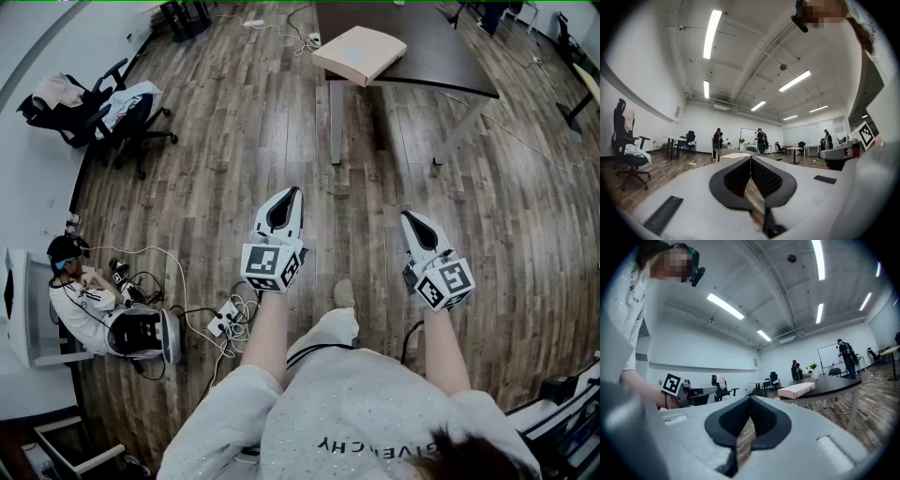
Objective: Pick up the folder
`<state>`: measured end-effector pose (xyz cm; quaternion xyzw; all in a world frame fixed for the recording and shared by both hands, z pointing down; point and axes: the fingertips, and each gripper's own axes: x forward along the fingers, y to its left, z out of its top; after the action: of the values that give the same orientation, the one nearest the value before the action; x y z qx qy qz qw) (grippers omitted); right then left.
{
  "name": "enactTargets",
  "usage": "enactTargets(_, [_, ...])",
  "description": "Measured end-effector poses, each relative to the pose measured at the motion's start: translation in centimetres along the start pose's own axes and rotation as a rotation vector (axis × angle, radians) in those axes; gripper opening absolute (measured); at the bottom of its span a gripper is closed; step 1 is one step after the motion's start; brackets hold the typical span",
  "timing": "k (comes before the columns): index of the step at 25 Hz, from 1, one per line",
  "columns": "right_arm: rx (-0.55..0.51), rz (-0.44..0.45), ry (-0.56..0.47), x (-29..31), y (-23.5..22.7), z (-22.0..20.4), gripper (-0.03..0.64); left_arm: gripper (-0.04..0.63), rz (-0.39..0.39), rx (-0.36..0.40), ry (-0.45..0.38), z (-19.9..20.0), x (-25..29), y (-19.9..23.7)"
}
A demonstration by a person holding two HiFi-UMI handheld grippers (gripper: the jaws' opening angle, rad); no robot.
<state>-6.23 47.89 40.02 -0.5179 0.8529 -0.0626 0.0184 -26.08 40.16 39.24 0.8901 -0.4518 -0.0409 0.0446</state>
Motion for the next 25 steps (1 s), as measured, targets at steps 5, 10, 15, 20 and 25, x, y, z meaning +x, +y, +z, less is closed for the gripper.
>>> enactTargets(5, [-0.010, -0.005, 0.008, 6.0, -5.4, 0.6, -0.003, 0.000, 0.003, -0.019, -0.013, -0.2, 7.2, 3.1])
enactTargets(10, [-0.005, 0.013, 0.049, 11.3, -8.8, 0.1, -0.003, 0.000, 0.013, -0.039, 0.001, -1.0, 12.7, 5.7])
enactTargets(15, [0.006, 0.034, 0.087, 15.5, -11.6, -0.4, -0.003, 0.000, 0.018, -0.051, 0.015, -1.5, 17.4, 7.6])
enactTargets(20, [0.031, 0.027, 0.100, 18.8, -14.2, -1.2, -0.003, 0.000, 0.006, -0.056, 0.028, -2.5, 21.1, 8.7])
enactTargets(25, [0.159, 0.013, 0.093, 21.5, -17.4, -1.4, 0.014, 0.000, -0.001, -0.067, 0.035, -2.6, 24.1, 9.2])
